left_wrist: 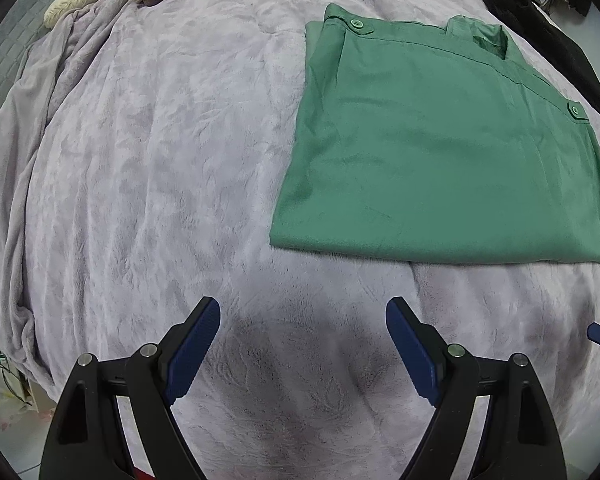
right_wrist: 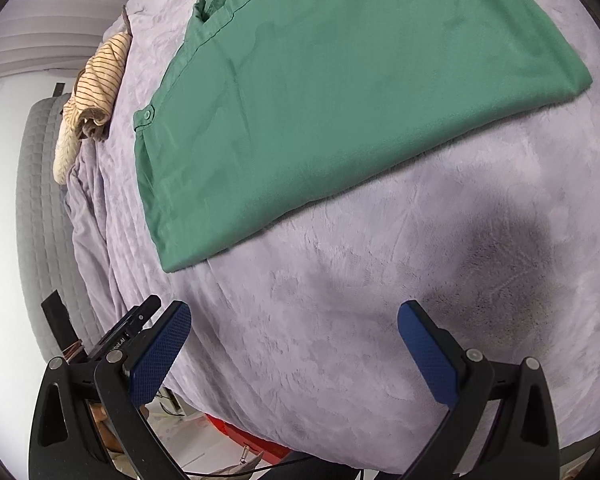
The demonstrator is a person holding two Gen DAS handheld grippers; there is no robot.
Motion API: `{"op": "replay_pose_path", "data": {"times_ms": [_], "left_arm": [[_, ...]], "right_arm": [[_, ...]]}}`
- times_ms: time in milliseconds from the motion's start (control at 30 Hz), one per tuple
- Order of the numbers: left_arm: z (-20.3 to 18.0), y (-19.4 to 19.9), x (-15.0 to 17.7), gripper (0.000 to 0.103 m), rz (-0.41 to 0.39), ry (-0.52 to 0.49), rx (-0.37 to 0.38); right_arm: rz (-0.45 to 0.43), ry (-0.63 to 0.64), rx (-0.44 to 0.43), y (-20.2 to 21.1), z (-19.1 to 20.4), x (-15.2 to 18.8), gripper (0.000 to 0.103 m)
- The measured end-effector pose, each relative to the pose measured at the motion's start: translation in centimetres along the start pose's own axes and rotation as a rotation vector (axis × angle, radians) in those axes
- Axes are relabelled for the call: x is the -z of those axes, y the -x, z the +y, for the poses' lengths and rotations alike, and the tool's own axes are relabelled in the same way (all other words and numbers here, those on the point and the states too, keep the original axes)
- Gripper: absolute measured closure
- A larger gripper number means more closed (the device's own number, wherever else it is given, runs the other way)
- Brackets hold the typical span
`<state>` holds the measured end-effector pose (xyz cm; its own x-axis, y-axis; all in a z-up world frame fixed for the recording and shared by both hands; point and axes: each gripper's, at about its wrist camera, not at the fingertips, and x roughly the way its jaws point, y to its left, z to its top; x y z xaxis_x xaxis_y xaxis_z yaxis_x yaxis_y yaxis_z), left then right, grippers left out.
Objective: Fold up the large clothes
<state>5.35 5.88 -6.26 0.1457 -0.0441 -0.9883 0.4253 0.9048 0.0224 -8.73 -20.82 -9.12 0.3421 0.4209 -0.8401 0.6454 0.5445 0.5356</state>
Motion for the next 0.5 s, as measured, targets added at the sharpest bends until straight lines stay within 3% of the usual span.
{"op": "replay_pose_path", "data": {"times_ms": [500], "left_arm": [[0.6,-1.4,0.0,0.017,0.022,0.015,0.018]], "right_arm": [[0.033,-0.006,0.015,-1.7,0.5,0.4,0.000]]}}
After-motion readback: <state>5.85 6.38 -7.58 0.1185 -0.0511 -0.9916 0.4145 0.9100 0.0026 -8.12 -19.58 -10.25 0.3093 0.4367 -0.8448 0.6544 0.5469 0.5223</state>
